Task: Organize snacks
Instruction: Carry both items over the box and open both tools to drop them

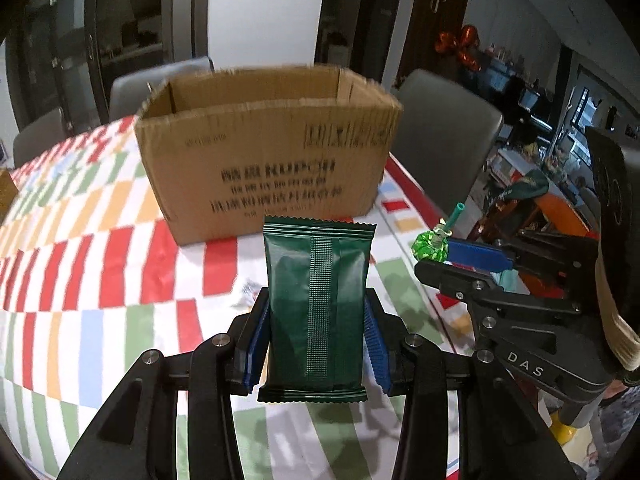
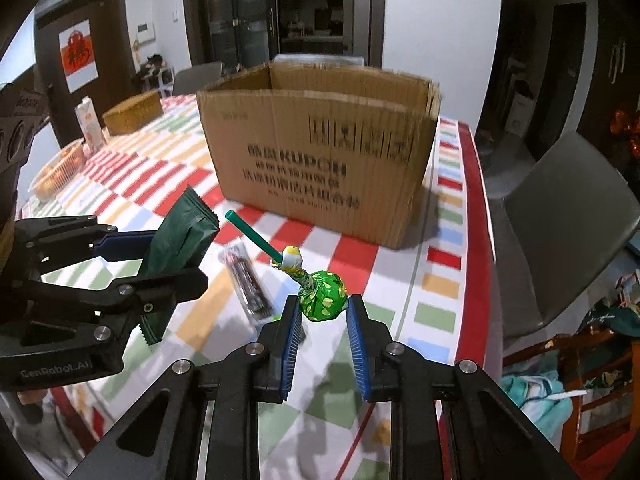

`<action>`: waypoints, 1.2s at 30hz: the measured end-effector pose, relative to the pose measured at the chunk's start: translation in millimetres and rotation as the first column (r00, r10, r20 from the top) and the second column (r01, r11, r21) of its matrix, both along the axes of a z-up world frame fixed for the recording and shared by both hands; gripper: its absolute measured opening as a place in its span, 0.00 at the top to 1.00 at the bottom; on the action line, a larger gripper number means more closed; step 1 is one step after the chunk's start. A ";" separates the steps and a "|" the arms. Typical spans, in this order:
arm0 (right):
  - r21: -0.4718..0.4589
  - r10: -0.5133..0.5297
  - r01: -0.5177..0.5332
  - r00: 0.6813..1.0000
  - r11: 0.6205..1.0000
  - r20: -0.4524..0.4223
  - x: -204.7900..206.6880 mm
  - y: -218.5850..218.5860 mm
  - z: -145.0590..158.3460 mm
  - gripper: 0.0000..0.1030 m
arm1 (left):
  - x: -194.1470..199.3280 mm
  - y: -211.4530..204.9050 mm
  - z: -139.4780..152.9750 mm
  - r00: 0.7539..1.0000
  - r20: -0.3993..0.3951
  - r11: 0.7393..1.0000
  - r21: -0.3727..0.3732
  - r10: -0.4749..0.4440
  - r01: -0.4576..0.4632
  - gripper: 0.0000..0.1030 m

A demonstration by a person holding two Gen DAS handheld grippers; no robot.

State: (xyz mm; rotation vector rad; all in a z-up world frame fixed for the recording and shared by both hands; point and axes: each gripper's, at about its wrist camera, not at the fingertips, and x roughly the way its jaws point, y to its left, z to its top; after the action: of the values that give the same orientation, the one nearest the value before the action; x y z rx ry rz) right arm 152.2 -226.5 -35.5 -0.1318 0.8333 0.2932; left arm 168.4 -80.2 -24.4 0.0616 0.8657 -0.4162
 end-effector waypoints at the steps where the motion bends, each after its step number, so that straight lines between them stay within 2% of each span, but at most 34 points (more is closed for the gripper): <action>1: 0.006 -0.003 0.003 1.000 1.000 0.014 -0.8 0.7 5.4 0.76 | -0.1 1.7 4.5 1.000 0.012 1.000 -0.002 0.002 -0.002 0.59; 10: 0.047 -0.019 0.015 0.995 0.999 0.102 -0.7 5.1 39.8 0.76 | 1.5 8.3 43.8 0.991 0.132 1.000 -0.009 0.019 -0.018 0.59; 17: 0.089 -0.049 0.034 0.985 0.995 0.165 9.5 6.1 66.7 0.76 | 19.2 11.2 68.7 0.981 0.190 0.999 -0.015 0.040 -0.038 0.59; 27: 0.116 -0.079 0.050 0.964 0.992 0.255 39.7 8.0 106.9 0.76 | 60.9 19.1 99.4 0.968 0.243 0.998 -0.024 0.066 -0.062 0.59; 36: 0.085 -0.067 0.049 0.971 0.995 0.230 91.2 15.5 120.5 0.76 | 111.9 23.6 112.9 0.971 0.228 0.997 -0.016 0.074 -0.072 0.59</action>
State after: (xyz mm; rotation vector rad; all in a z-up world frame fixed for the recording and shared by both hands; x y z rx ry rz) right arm 243.4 -211.0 85.0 -0.0664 0.5910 0.2493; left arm 280.3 -56.5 88.5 0.0688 0.6373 -0.3360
